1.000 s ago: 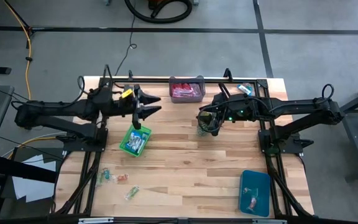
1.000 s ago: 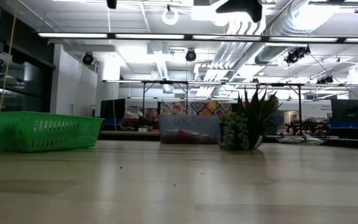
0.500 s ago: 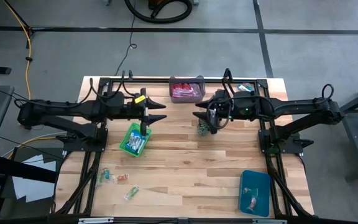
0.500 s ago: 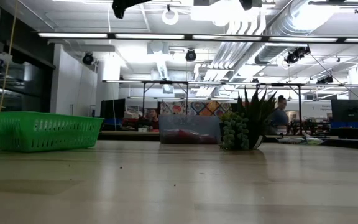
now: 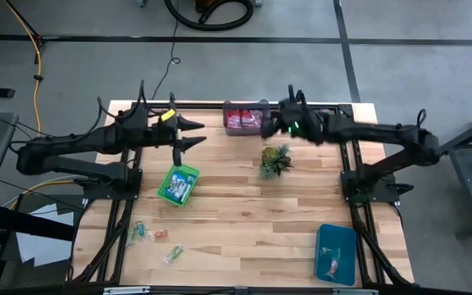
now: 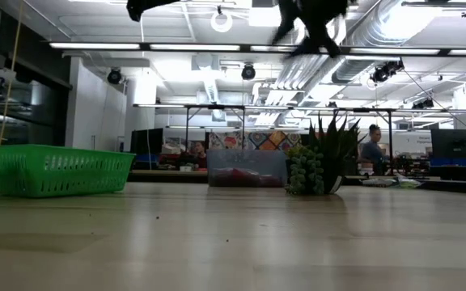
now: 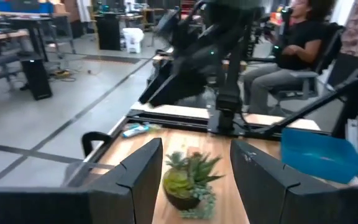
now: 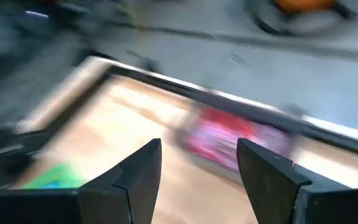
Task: Sort candy
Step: Put the white candy into the green bin
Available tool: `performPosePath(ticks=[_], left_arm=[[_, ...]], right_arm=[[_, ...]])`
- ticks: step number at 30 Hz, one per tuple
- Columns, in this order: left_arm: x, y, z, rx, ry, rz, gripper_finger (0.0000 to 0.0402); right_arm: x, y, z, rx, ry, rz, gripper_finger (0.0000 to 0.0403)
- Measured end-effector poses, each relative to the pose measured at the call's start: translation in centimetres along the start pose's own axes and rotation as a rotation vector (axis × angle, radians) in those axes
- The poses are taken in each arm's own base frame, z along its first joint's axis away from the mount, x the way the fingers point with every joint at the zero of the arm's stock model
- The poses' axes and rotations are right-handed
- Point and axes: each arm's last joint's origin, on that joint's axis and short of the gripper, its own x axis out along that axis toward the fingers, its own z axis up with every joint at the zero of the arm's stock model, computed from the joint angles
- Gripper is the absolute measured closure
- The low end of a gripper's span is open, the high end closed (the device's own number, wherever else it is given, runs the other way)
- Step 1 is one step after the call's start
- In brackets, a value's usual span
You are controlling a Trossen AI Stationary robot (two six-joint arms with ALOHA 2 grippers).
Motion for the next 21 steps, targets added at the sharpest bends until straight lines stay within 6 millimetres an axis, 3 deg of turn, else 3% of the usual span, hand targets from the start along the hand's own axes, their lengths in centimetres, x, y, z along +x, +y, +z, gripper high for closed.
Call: performPosePath(ticks=[6,12,16,21], left_arm=[[0.1,1.5,-0.5,-0.019,0.047,0.09,0.0225],[0.0,3.2,-0.6,-0.127,0.046,0.216,0.0225],[-0.2,4.1,-0.6,-0.194,0.036,0.265,0.0225],[-0.4,5.1,-0.7,-0.188,0.038,0.319,0.0225]], right_arm=[[4.4,-9.2,2.4,0.049,0.183,-0.352,0.0199],[7.2,-17.3,1.6,-0.017,0.472,-0.595,0.0199],[8.7,-20.2,0.0,-0.027,0.67,-0.603,0.0199],[9.4,-20.9,-0.9,-0.067,0.738,-0.649,0.0199]])
